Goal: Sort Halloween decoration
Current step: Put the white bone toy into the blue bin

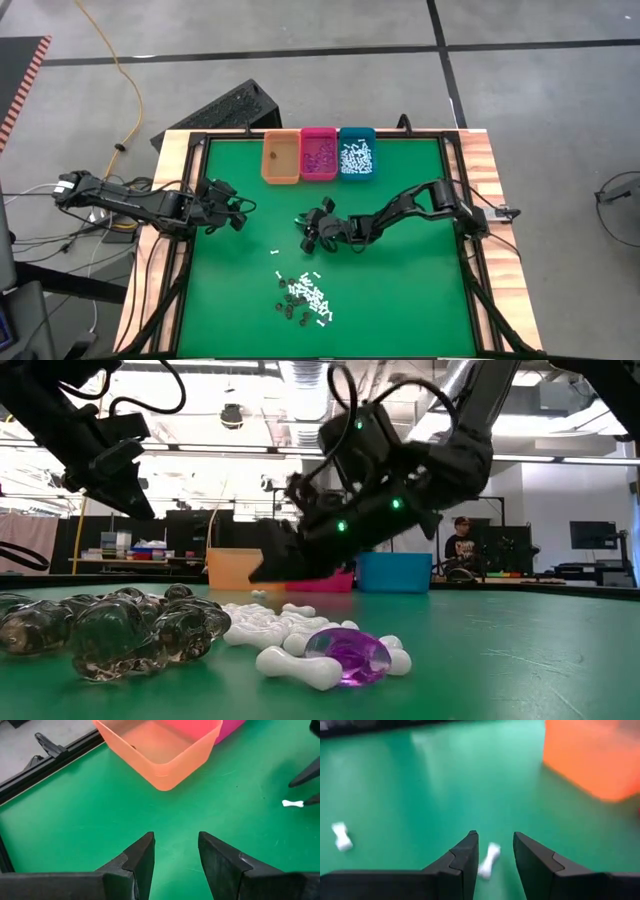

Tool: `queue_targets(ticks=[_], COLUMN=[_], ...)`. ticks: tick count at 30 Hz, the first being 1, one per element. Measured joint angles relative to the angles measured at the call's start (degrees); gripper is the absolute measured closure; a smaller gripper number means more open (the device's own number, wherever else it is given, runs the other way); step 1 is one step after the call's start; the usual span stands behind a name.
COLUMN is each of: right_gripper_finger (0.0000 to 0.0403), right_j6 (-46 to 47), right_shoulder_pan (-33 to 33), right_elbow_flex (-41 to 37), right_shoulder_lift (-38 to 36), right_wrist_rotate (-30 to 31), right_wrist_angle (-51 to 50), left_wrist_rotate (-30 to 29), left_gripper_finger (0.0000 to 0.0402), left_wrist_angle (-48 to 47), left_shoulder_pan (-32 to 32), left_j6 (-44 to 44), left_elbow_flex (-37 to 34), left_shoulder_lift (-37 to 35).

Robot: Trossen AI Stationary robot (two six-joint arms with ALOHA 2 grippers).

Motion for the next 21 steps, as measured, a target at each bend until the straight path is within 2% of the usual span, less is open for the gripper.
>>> queue_targets(ticks=[16, 21], right_gripper_finger=[0.0252, 0.0268], right_j6=[1.1, 1.1], right_shoulder_pan=[-0.7, -1.7], right_elbow_flex=[0.1, 0.2], right_shoulder_lift=[0.9, 0.7], right_wrist_rotate=[-0.3, -4.0], right_wrist_angle=[-4.4, -6.0], left_wrist_rotate=[-1.5, -1.5], left_gripper_finger=[0.0258, 0.0258], left_wrist_angle=[0.0, -0.1], left_shoulder_pan=[0.0, 0.0], left_j6=[-0.4, -0.4], left_elbow_flex=[0.0, 0.0], left_shoulder_lift=[0.0, 0.0])
